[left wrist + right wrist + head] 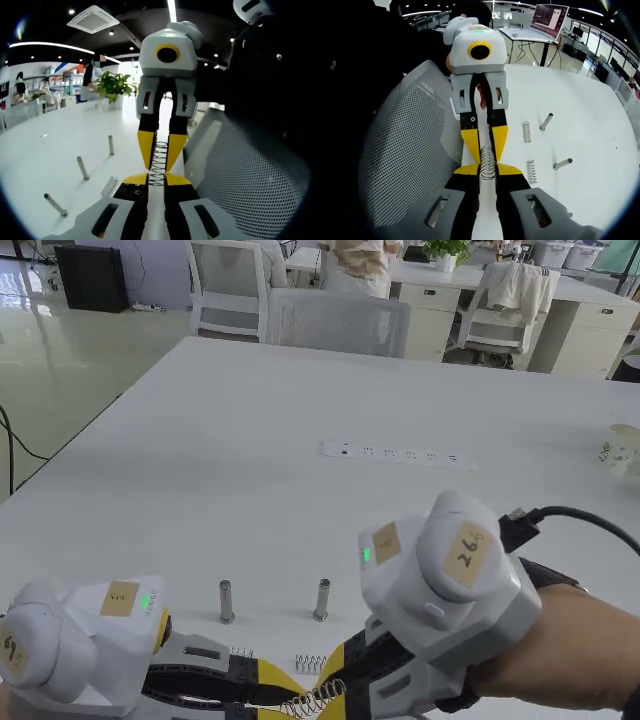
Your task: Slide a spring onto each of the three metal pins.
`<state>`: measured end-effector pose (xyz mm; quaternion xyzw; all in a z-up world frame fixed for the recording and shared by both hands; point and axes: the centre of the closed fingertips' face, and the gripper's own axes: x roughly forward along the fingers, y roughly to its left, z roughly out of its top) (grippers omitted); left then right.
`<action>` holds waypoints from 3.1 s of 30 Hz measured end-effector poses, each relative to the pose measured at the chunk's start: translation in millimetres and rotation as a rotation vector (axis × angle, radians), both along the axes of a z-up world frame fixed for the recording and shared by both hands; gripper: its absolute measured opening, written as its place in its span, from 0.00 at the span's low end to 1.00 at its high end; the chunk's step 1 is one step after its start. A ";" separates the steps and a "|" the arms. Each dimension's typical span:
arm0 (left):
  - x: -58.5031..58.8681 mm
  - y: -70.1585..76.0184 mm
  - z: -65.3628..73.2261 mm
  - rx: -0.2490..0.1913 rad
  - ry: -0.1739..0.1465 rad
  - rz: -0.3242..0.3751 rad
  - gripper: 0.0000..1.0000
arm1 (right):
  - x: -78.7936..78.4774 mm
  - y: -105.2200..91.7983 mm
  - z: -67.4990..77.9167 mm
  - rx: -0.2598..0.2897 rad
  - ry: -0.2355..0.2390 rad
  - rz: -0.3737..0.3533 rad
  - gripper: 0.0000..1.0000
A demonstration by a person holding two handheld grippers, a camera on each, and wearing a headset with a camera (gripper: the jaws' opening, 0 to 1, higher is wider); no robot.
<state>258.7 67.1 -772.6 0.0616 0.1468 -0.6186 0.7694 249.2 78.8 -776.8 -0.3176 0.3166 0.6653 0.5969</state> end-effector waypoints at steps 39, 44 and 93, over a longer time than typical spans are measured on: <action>-1.0 -2.9 -3.6 0.002 0.012 0.002 0.10 | -0.7 19.7 14.3 0.026 -0.039 0.023 0.08; 4.6 1.0 -3.9 -0.004 0.014 0.036 0.20 | 8.2 13.4 17.6 0.024 -0.047 0.000 0.08; 40.8 85.3 -14.8 -0.048 0.036 0.427 0.64 | 88.3 -68.8 29.4 -0.046 -0.116 -0.240 0.08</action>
